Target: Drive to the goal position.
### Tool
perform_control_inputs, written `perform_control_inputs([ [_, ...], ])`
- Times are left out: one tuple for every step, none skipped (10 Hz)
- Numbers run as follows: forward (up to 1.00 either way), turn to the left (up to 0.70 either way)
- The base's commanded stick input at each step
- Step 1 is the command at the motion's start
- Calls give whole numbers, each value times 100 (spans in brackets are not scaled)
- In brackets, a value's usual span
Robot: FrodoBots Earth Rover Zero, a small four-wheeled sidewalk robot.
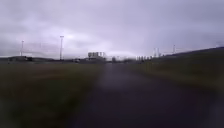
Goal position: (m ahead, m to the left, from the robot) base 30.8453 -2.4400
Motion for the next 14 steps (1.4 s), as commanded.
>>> perform_control_inputs([
  [100, 0],
  [100, 0],
  [100, 0],
  [100, 0],
  [100, 0],
  [100, 0],
  [100, 0],
  [100, 0],
  [100, 0],
  [100, 0],
  [100, 0],
  [100, 0],
  [100, 0],
  [100, 0],
])
